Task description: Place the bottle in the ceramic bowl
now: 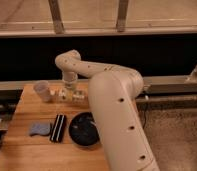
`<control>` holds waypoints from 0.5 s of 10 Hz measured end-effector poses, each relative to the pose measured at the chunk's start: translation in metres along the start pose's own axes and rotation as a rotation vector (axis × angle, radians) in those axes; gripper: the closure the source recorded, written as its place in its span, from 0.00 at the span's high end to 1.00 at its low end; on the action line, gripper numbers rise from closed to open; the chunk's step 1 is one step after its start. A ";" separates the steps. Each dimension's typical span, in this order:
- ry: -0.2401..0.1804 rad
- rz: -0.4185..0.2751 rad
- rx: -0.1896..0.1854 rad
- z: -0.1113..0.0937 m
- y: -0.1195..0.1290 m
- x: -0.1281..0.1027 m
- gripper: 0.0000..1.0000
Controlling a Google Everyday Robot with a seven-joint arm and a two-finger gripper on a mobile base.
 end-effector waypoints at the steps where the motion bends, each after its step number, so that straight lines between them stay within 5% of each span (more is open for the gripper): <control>1: -0.004 0.033 0.035 -0.016 0.000 0.014 0.00; 5: 0.016 0.163 0.115 -0.052 0.011 0.071 0.00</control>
